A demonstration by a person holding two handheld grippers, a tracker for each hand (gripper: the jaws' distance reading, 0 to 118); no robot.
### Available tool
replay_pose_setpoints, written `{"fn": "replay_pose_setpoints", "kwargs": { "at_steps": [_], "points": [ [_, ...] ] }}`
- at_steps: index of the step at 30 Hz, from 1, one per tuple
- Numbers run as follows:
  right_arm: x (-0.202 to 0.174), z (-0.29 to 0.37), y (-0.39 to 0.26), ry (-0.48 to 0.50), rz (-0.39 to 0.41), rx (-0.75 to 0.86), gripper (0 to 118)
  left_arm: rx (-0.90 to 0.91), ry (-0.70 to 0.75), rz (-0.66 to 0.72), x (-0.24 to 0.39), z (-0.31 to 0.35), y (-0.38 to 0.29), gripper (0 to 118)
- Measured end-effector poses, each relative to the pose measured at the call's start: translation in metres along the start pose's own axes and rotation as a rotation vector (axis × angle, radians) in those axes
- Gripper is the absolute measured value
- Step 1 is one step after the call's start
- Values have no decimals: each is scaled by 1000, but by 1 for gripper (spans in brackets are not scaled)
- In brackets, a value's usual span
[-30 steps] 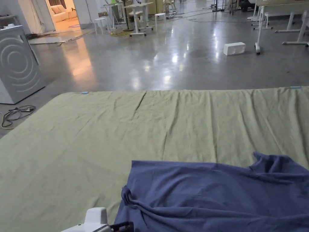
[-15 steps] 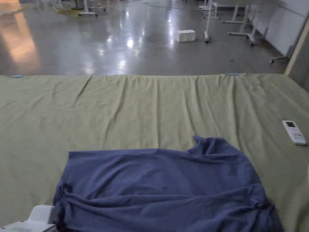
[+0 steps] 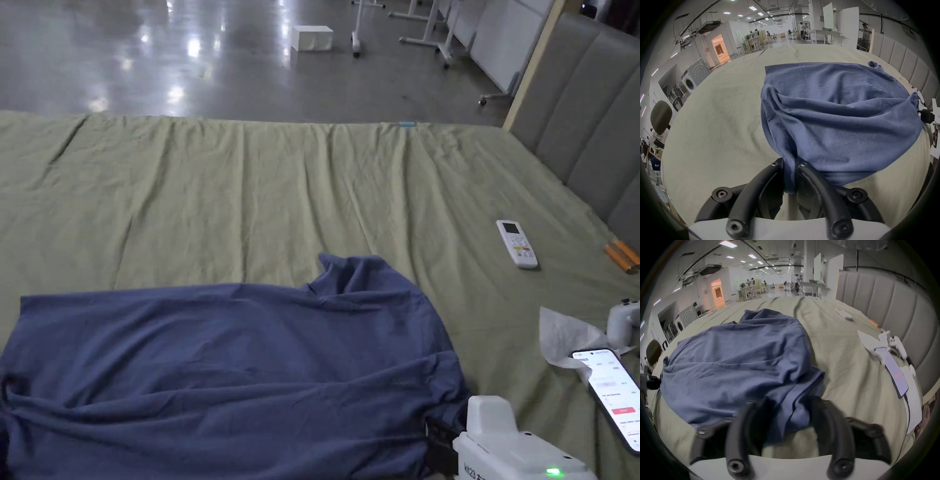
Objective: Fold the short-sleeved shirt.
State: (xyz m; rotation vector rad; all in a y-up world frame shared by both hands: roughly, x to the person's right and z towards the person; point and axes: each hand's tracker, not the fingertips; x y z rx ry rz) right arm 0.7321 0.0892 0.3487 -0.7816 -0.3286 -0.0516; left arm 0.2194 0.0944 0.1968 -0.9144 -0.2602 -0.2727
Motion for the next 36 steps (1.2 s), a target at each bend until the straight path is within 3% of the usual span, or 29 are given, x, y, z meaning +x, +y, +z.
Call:
{"fn": "replay_pose_setpoints", "kwargs": {
  "at_steps": [1, 2, 3, 4, 7, 10, 13, 21, 26, 27, 28, 30, 32, 36],
  "points": [
    [-5, 3, -2, 70, -14, -10, 13, 3, 1, 2, 1, 1, -1, 14],
    [-9, 3, -2, 100, -12, -16, 12, 6, 2, 1, 0, 1, -3, 14],
    [-14, 2, -1, 31, 38, -25, 12, 10, 5, -2, 1, 2, -3, 13],
    [-14, 1, 1, 42, 52, -24, 12, 8, 5, -5, 2, 3, -2, 12],
    [-2, 12, 9, 67, -47, -33, 12, 30, -17, -13, -6, 22, 3, 9],
    [2, 45, 16, -19, -25, 24, 12, 161, -31, 81, -18, 66, 5, 9],
    [1, 78, 15, -16, -40, 51, 12, 234, -34, 139, -25, 106, -6, 9],
    [13, 147, -56, -23, -96, 14, 12, 113, -79, 148, -29, 140, -104, 9],
    [8, 146, -88, -14, -36, -69, 12, 66, -92, 132, -21, 127, -140, 9],
    [7, 144, -90, -16, -34, -64, 13, 85, -98, 147, -23, 124, -141, 11],
    [6, 141, -91, -14, -29, -66, 21, 85, -105, 167, -28, 120, -140, 22],
    [6, 135, -90, -46, 7, -107, 59, 50, -71, 196, -32, 116, -138, 71],
    [10, 146, -90, -56, 19, -88, 59, 82, -57, 217, -43, 129, -139, 75],
    [20, 198, -68, 22, -50, 115, 60, 321, 15, 225, -53, 190, -124, 75]
  ]
}}
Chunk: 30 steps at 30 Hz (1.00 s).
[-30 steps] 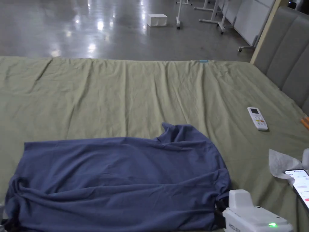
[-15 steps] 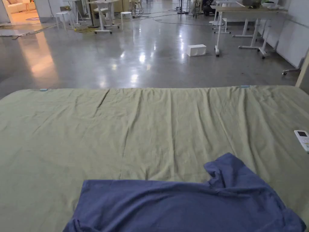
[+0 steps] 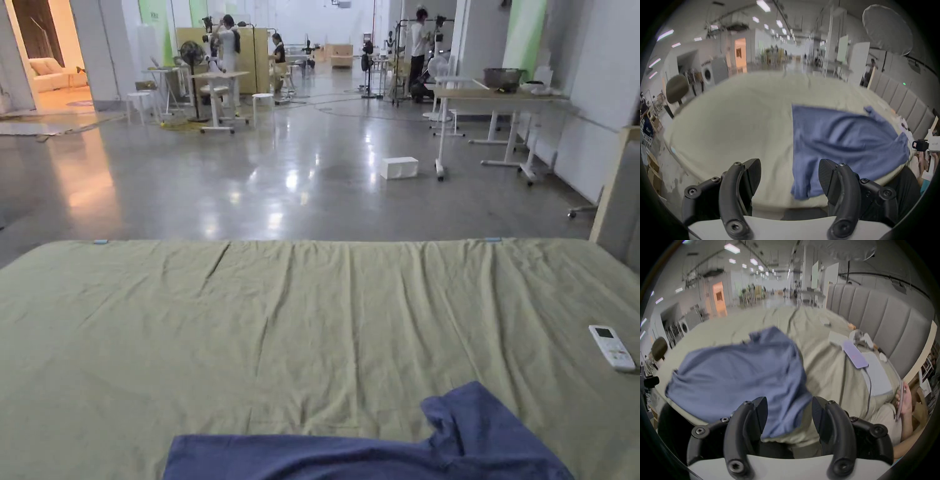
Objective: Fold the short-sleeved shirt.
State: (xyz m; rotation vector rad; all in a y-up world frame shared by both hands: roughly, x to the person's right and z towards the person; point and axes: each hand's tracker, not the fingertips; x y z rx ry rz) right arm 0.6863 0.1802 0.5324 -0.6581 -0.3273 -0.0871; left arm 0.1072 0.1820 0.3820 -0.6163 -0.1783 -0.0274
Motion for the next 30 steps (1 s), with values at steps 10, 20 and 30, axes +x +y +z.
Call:
{"fn": "replay_pose_setpoints", "kwargs": {
  "at_steps": [10, 20, 30],
  "points": [
    [-55, 125, 71, 97, 79, 491, 60, 633, -12, -110, 80, 173, 88, 75],
    [-82, 157, 71, 209, 160, 545, 3, 552, -93, -330, 126, 185, 75, 3],
    [-82, 154, 70, 194, 148, 516, 0, 526, -143, -233, 124, 185, 81, 0]
  ]
}}
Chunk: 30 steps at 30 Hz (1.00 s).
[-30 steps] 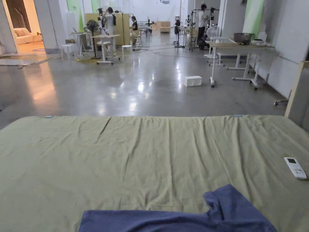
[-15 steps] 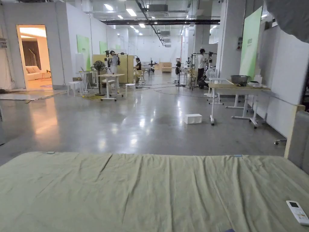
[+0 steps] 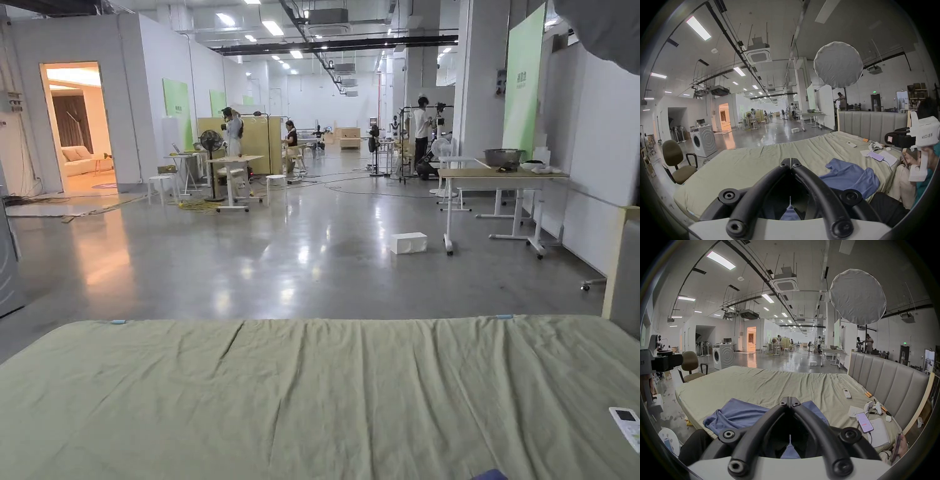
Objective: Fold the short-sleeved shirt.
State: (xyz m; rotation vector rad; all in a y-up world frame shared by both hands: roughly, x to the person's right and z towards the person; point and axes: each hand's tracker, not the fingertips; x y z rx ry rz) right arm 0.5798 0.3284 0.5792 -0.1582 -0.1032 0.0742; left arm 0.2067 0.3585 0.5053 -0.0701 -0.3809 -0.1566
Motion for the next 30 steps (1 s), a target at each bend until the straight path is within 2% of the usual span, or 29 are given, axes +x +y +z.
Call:
{"fn": "replay_pose_setpoints", "kwargs": {
  "at_steps": [5, 7, 13, 15, 17, 18, 19, 20, 21, 22, 23, 25, 28, 30],
  "points": [
    [-3, 0, 2, -7, -20, -20, 0, -37, 18, -59, -2, -2, 0, 0],
    [-6, 0, 4, 7, 11, -9, 0, -52, 18, -55, -7, -10, -3, 0],
    [-9, -22, -6, 40, -3, -59, 0, -187, -38, 146, -46, -75, -26, 0],
    [-4, -32, -15, 56, -60, -107, 0, -194, 7, 108, -61, -107, -40, 0],
    [4, -42, -25, 87, -149, -137, 0, -263, 18, 177, -81, -148, -55, 0],
    [7, -46, -33, 91, -219, -209, 0, -306, 8, 217, -91, -169, -66, 3],
    [10, -49, -36, 90, -220, -203, 0, -357, 2, 246, -100, -196, -80, 14],
    [13, -52, -40, 77, -211, -198, 0, -415, 49, 212, -104, -222, -96, 31],
    [15, -55, -45, 68, -217, -222, 0, -450, 111, 122, -102, -245, -112, 59],
    [18, -58, -50, 60, -222, -246, 0, -477, 142, 81, -103, -263, -126, 74],
    [17, -61, -53, 42, -225, -272, 0, -528, 149, 88, -106, -288, -143, 76],
    [23, -66, -62, 21, -257, -314, 0, -612, 66, 149, -113, -324, -170, 76],
    [34, -71, -75, 19, -377, -354, 0, -755, 18, 272, -118, -371, -202, 76],
    [40, -70, -81, 3, -423, -378, 0, -809, 17, 301, -119, -389, -220, 76]
  ]
}}
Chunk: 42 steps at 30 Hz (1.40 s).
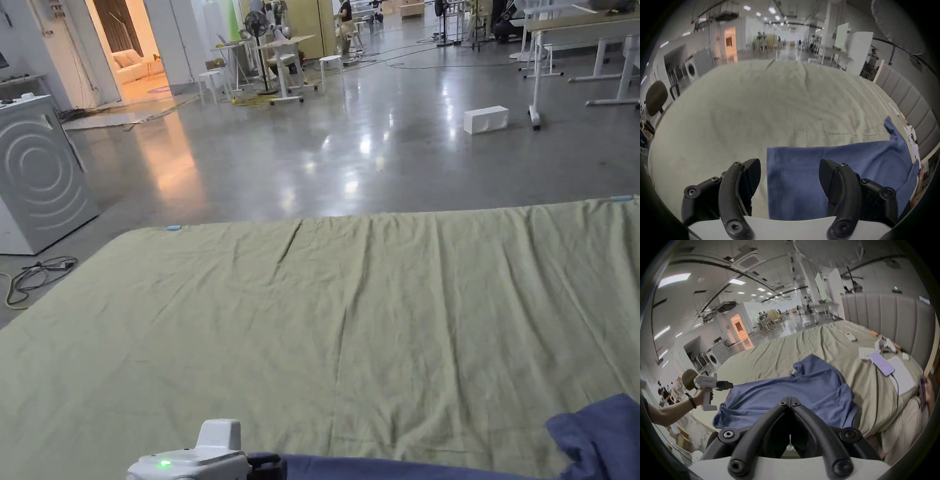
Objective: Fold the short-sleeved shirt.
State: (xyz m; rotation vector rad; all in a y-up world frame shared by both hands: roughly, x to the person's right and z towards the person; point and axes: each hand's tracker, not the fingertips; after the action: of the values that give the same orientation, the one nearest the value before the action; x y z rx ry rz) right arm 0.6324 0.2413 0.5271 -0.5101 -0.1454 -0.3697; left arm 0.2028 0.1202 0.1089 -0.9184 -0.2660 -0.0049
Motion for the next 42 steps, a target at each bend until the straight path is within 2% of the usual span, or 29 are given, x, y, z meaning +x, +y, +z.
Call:
{"fn": "replay_pose_setpoints", "kwargs": {
  "at_steps": [2, 4, 6, 7, 8, 10, 11, 12, 14, 17, 18, 19, 21, 22, 26, 28, 32, 34, 35, 36, 38, 39, 40, 42],
  "points": [
    [9, 2, -3, 10, -8, -25, 0, 13, 65, -85, 6, -11, 0, 75],
    [18, 5, -7, -33, 2, -48, 0, -18, 97, -160, 9, -25, -1, 75],
    [26, 7, -11, -71, 12, -71, 0, -90, 104, -156, 9, -32, -2, 70],
    [27, 7, -12, -81, 12, -72, 0, -54, 84, -96, 12, -28, -1, 69],
    [30, 9, -14, -87, 15, -71, 0, -49, 91, -102, 17, -24, 1, 65],
    [35, 9, -18, -92, 5, -71, 0, -41, 80, -161, 25, -22, -4, 41],
    [38, 6, -20, -75, -21, -73, 0, -48, 74, -181, 31, -22, -7, 24],
    [42, 4, -22, -50, -50, -71, 0, -60, 57, -211, 38, -24, -10, 17],
    [46, -4, -20, -47, -36, -81, 0, -80, 122, -304, 43, -31, -12, 17],
    [54, -21, -4, -44, 57, -79, 0, -147, 107, -255, 40, -40, 0, 17],
    [57, -31, 6, -37, 79, -71, 5, -167, 102, -237, 37, -41, 6, 17],
    [59, -44, 20, -29, 109, -66, 20, -192, 88, -217, 35, -43, 9, 17],
    [63, -76, 50, -34, 166, -66, 69, -228, 72, -225, 33, -46, 16, 17],
    [66, -96, 65, -42, 190, -75, 75, -243, 74, -209, 38, -39, 20, 17],
    [91, -187, 115, -20, 196, -157, 74, -276, 58, -179, 37, -37, 27, 17],
    [102, -238, 126, -72, 233, -234, 74, -286, 58, -188, 41, -33, 28, 17],
    [136, -319, 122, -183, 190, -435, 74, -280, 104, -175, 53, -20, 28, 17],
    [145, -344, 112, -247, 176, -505, 73, -241, 133, -226, 57, -23, 22, 16],
    [146, -351, 107, -256, 195, -551, 71, -234, 141, -264, 59, -26, 16, 15],
    [145, -354, 101, -263, 206, -582, 56, -230, 147, -298, 61, -30, 9, 15],
    [132, -338, 98, -248, 285, -480, 47, -233, 141, -275, 59, -34, 11, 15],
    [127, -334, 97, -201, 312, -485, 21, -231, 139, -268, 57, -33, 13, 15],
    [123, -330, 93, -166, 334, -486, 1, -229, 130, -256, 55, -31, 13, 15],
    [121, -327, 88, -132, 374, -519, 1, -192, 104, -232, 45, -25, 18, 12]
  ]
}}
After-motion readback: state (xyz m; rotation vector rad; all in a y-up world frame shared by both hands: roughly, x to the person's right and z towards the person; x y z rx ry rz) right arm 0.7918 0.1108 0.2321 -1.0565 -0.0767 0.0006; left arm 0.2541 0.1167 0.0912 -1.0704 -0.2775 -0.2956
